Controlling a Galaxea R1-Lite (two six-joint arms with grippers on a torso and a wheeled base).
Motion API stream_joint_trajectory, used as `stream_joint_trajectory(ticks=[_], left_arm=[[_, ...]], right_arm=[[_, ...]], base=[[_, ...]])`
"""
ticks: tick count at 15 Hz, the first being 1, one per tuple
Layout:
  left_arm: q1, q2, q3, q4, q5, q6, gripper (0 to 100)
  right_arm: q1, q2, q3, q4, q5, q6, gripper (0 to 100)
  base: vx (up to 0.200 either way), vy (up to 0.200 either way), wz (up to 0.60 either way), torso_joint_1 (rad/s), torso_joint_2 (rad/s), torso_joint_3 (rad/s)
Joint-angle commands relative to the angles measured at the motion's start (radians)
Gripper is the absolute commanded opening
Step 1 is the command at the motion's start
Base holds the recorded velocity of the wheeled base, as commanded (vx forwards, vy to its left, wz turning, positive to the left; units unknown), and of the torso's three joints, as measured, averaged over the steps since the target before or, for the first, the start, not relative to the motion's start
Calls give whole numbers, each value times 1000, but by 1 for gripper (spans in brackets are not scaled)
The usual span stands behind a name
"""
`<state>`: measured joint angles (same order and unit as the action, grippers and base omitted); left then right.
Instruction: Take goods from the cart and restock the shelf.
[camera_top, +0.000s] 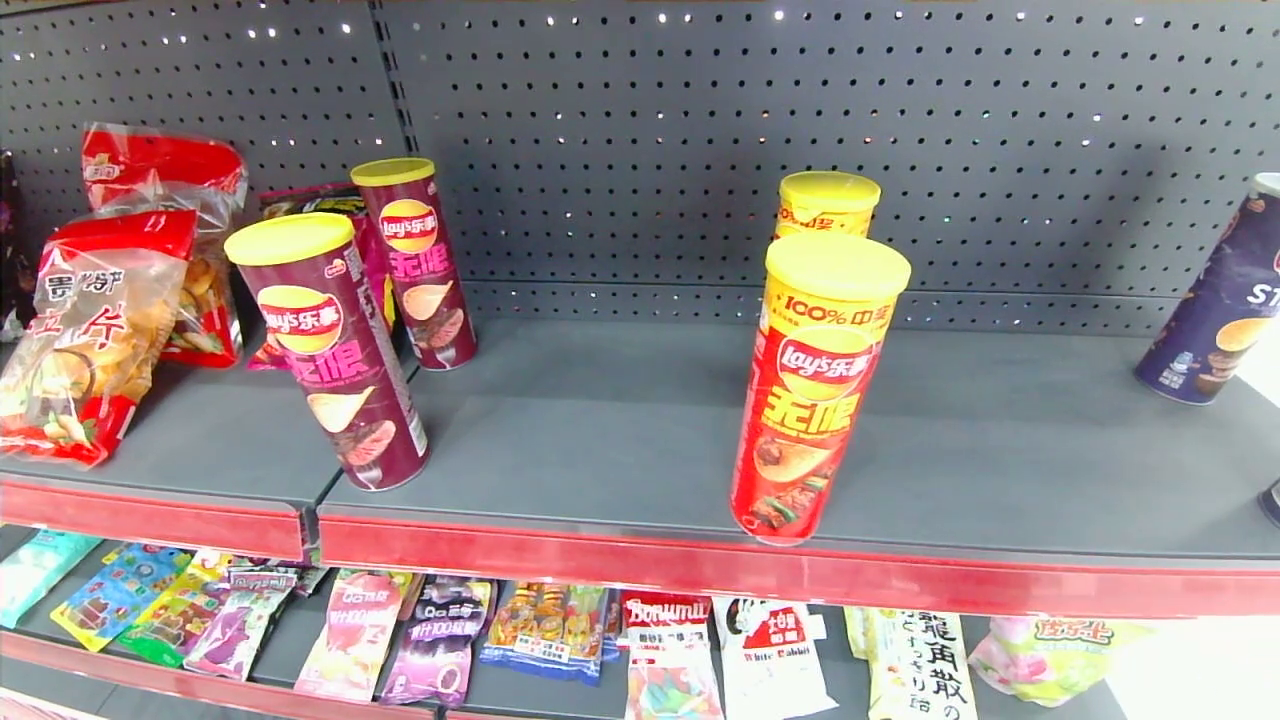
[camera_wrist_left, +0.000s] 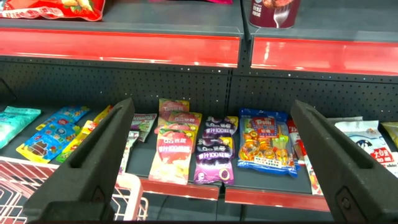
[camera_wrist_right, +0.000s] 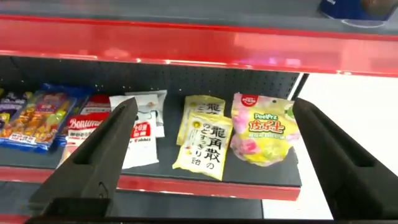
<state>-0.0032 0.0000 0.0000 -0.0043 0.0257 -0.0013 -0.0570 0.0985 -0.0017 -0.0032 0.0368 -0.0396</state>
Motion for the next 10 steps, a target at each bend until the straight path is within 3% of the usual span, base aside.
stream_joint_trajectory(ticks=[1,10], left_arm=[[0,0,0,0,0,0,100],[0,0,0,0,0,0,100]], right_arm=[[108,-5,0,3,2,18,100],[120,-6,2,3,-28,38,100]], base=[[0,0,0,0,0,0],[0,0,0,0,0,0]])
